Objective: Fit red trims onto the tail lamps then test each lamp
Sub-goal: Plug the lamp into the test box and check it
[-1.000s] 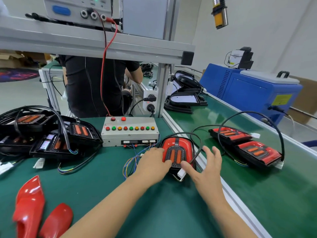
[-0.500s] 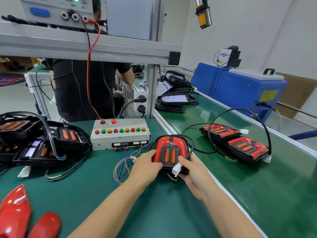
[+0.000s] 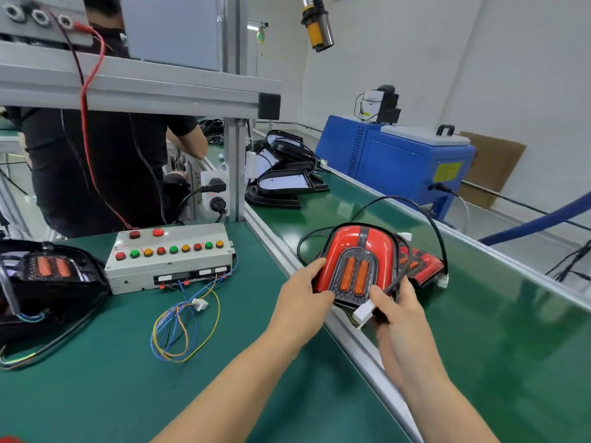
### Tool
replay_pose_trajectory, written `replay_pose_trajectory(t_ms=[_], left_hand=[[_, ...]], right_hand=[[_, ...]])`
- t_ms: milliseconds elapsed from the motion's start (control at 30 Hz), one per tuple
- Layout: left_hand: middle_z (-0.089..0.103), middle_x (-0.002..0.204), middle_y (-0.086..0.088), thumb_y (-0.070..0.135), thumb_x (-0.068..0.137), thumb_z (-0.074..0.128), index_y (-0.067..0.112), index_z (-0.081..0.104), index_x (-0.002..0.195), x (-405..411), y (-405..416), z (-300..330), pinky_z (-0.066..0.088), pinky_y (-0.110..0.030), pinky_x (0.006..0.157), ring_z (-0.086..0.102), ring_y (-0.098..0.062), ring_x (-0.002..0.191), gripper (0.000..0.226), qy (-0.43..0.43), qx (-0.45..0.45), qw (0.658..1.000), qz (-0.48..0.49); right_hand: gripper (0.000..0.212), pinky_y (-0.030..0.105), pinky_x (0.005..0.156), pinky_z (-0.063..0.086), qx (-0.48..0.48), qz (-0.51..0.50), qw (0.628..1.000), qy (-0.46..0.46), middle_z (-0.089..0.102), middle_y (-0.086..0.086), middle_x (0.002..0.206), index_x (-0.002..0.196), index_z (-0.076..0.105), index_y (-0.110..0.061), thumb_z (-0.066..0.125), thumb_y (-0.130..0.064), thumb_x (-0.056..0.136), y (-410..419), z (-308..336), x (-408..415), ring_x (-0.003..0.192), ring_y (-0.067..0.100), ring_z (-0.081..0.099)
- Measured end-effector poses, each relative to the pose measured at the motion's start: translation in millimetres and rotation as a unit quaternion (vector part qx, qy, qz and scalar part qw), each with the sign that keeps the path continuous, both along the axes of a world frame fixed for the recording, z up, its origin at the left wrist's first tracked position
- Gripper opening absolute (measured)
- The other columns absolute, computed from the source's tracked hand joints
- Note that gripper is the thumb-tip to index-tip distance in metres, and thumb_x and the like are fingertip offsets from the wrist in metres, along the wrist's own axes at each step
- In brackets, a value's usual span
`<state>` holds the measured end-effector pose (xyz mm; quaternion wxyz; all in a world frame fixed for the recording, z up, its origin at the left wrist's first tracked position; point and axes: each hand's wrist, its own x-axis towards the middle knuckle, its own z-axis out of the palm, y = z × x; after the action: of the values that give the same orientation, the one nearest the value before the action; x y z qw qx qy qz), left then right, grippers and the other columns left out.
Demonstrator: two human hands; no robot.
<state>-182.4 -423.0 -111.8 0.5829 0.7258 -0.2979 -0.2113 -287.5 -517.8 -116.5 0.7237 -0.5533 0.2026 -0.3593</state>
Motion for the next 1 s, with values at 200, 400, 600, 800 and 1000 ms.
replay_pose_trajectory(t_ms=[200, 400, 600, 800, 1000], left_hand=[[0.064, 0.109, 0.009, 0.003, 0.088, 0.051, 0.034, 0.051, 0.132, -24, -39, 10, 0.051, -0.02, 0.073, 0.062, -0.012, 0.089, 0.053, -0.016, -0.015, 0.998, -0.063], [0.059, 0.114, 0.01, 0.0, 0.09, 0.048, 0.027, 0.048, 0.136, -43, -78, 14, 0.039, -0.006, 0.057, 0.051, 0.001, 0.07, 0.053, -0.019, -0.018, 0.993, -0.119], [0.017, 0.157, 0.013, -0.005, 0.089, 0.038, 0.028, 0.021, 0.151, -58, -92, 3, 0.021, -0.026, 0.115, 0.022, -0.01, 0.142, 0.072, -0.027, 0.056, 0.979, -0.195], [-0.003, 0.16, 0.012, -0.005, 0.093, 0.032, 0.023, 0.007, 0.153, -61, -95, -13, 0.005, -0.021, 0.113, 0.001, -0.006, 0.146, 0.071, -0.068, 0.093, 0.964, -0.241], [-0.003, 0.161, 0.003, -0.005, 0.092, 0.033, 0.013, 0.007, 0.153, -49, -86, -24, 0.007, -0.026, 0.116, 0.003, -0.012, 0.147, 0.068, -0.15, 0.158, 0.948, -0.233]], right_hand=[[0.045, 0.03, 0.09, 0.047, 0.03, -0.087, 0.994, -0.057, 0.068, -0.001, 0.122, 0.137, 0.049, -0.021, 0.047, -0.001, 0.097, -21, -1, -27, 0.112, 0.014, 0.063], [0.044, 0.033, 0.092, 0.05, 0.06, -0.195, 0.976, -0.074, 0.066, -0.001, 0.121, 0.138, 0.048, -0.02, 0.047, -0.002, 0.098, -49, -6, -45, 0.108, 0.016, 0.063], [0.044, 0.032, 0.091, 0.048, 0.107, -0.26, 0.958, -0.053, 0.062, -0.001, 0.119, 0.14, 0.045, -0.016, 0.046, -0.002, 0.099, -73, -22, -57, 0.102, 0.012, 0.06], [0.03, 0.033, 0.088, 0.045, 0.159, -0.319, 0.933, -0.043, 0.058, 0.001, 0.103, 0.127, 0.05, -0.012, 0.048, -0.003, 0.098, -97, -25, -67, 0.082, 0.01, 0.056], [0.013, 0.043, 0.1, 0.044, 0.248, -0.333, 0.909, -0.024, 0.055, 0.0, 0.097, 0.109, 0.055, -0.01, 0.052, -0.005, 0.097, -121, -33, -72, 0.104, 0.019, 0.053]])
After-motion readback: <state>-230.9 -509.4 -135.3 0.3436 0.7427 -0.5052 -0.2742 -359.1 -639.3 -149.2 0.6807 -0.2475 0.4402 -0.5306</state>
